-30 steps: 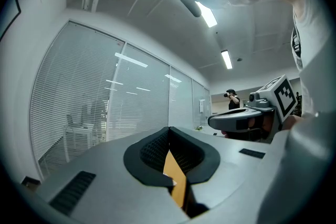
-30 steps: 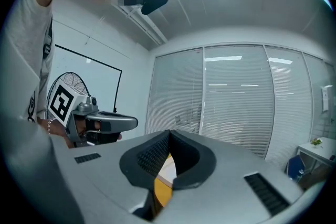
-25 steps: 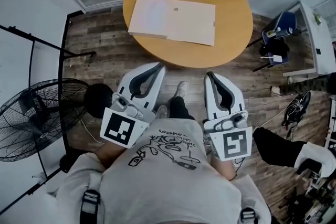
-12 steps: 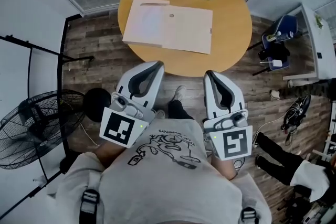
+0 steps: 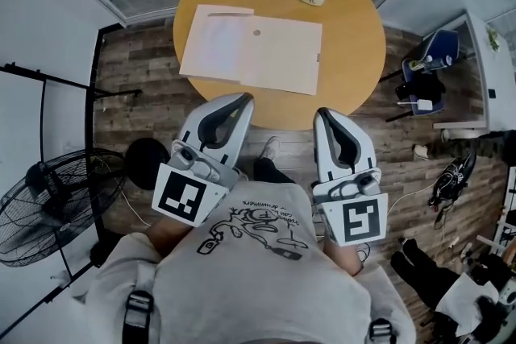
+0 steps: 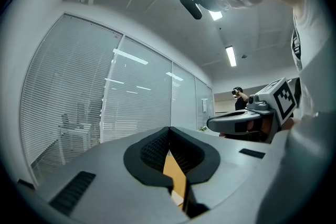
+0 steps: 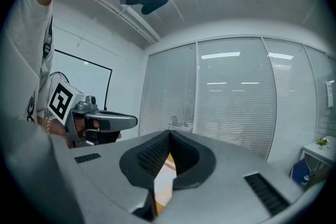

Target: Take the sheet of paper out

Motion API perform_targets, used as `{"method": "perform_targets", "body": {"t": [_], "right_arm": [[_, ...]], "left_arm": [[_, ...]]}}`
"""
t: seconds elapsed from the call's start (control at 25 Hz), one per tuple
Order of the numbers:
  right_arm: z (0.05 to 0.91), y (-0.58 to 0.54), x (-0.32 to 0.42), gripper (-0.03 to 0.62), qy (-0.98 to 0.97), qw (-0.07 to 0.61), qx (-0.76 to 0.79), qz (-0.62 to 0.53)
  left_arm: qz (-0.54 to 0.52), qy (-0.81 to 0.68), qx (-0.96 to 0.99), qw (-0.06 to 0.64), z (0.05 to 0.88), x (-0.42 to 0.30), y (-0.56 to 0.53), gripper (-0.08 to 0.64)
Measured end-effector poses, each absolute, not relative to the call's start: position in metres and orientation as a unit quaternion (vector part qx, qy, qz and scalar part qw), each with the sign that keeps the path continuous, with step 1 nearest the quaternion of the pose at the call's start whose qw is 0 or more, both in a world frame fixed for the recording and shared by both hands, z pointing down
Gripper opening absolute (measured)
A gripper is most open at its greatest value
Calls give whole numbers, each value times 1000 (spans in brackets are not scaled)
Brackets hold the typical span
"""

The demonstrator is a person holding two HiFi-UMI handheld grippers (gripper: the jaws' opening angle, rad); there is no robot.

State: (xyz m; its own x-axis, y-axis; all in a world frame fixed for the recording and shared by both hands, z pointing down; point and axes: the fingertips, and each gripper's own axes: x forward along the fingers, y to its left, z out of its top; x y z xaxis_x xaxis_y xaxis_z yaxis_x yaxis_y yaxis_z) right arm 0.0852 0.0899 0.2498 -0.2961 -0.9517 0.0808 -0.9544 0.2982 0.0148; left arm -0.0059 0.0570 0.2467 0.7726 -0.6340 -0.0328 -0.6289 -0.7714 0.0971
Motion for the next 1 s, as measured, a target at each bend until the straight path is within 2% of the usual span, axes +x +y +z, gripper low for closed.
{"method": "perform_targets", "body": {"t": [1.0], "right_arm": [[258, 13, 184, 8, -811, 37, 583, 17]], "left_arm": [[-21, -356, 934, 34, 251, 89, -19, 20]]}}
